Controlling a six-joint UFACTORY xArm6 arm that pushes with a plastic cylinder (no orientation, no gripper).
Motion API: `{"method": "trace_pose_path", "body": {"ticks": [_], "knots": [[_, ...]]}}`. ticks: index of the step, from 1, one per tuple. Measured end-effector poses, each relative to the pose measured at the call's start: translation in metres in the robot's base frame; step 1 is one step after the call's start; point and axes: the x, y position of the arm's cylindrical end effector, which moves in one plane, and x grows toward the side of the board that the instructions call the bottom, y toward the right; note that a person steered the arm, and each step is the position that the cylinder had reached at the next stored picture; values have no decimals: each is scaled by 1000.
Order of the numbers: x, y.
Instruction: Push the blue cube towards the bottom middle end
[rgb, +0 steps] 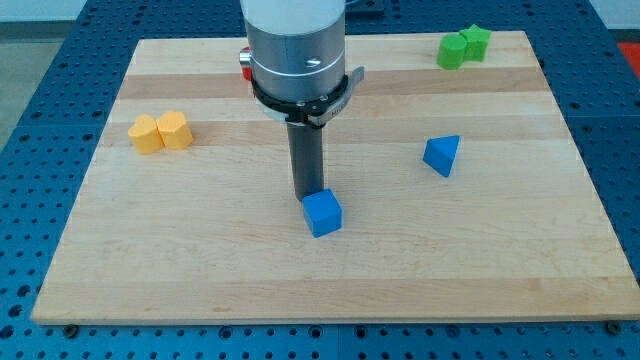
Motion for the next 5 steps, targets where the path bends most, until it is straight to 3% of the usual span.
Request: {"method": "trace_pose_path", "body": {"ticks": [3,5], "knots": [[6,20],[36,21]]}}
